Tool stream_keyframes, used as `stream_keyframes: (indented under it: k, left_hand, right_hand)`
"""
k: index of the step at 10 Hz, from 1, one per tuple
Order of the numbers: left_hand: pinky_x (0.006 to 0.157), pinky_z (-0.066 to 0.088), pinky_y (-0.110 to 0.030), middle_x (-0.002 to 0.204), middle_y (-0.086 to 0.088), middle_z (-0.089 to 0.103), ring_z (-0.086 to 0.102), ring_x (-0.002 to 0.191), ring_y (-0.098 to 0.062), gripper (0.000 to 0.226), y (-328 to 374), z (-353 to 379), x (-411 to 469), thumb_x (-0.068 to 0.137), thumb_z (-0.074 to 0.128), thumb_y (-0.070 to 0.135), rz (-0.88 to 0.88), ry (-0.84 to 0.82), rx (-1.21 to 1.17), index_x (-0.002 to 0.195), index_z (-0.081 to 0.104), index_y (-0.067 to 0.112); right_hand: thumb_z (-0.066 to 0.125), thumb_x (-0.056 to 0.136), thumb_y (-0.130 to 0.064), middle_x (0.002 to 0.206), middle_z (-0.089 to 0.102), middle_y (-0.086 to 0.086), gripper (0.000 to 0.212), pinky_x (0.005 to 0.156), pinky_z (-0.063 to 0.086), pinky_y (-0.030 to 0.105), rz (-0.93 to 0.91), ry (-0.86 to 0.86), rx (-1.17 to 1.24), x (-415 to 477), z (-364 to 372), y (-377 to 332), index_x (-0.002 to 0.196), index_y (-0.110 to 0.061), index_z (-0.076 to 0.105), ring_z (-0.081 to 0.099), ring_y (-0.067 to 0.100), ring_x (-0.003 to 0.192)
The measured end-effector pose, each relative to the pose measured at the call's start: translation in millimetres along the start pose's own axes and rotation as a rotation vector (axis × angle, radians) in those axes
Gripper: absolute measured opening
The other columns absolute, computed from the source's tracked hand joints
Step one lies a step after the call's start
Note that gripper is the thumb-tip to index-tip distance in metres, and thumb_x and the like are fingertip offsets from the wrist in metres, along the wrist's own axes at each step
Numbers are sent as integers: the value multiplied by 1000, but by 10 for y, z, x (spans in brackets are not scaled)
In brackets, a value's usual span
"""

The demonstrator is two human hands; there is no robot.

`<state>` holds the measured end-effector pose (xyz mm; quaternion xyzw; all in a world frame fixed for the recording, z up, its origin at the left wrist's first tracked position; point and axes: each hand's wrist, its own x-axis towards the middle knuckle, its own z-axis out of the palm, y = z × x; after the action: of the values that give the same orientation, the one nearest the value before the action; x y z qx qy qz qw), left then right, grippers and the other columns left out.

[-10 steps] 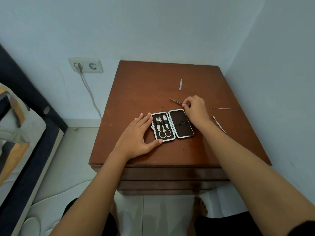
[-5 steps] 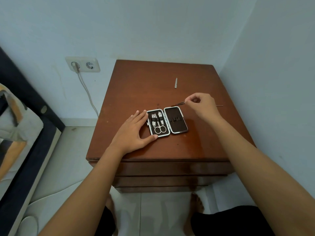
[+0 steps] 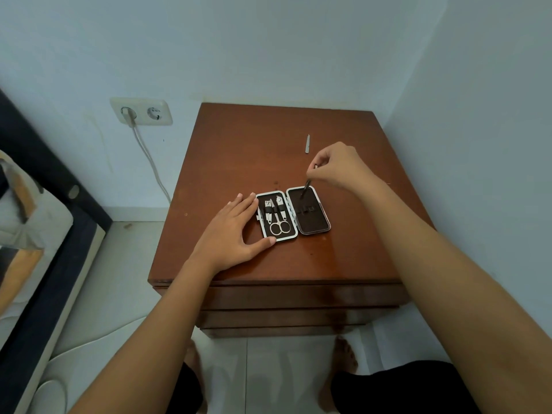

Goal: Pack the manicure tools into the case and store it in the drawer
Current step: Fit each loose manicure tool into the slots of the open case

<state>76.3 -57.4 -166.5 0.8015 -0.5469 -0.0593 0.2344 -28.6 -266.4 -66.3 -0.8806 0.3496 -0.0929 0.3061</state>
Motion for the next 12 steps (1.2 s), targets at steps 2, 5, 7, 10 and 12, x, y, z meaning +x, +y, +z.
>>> stream_keyframes:
  k: [2,5,7,10,12]
  left_hand:
    - [114,3,-23,156,6,18,9,145,-12,101,-10,9,11,69,38,78,1,6,-5,147,24,16]
    - [114,4,-24,156,5,20,10,144,-11,101,-4,12,16,68,38,78,-4,12,-22,147,25,17]
    - [115,5,-25,156,6,20,10,144,-11,100,-7,8,3,68,39,78,-7,14,-25,147,25,17]
    - [115,5,-25,156,6,20,10,144,-11,100,-13,23,5,69,40,78,-3,15,-9,147,25,17]
    - [114,4,-23,156,5,21,11,144,-11,101,-3,16,4,68,40,78,-6,18,-11,147,26,16]
  right_hand:
    - [68,81,-24,78,61,-2,12,71,42,17,-54,40,71,129,236,39,86,-13,71,52,13,84]
    - [69,79,-14,72,71,3,19,86,53,42,-64,94,241,56,359,231,96,-22,65,65,24,90]
    - [70,79,-7,79,65,10,23,69,60,26,-87,137,369,49,385,258,101,-14,65,64,19,73]
    - [66,84,-25,105,61,7,33,83,41,25,-148,-12,-98,-24,414,392,115,-12,65,53,18,92]
    - [53,92,-27,137,48,6,44,110,30,35,-344,-9,-250,-321,506,512,132,-8,49,37,22,128]
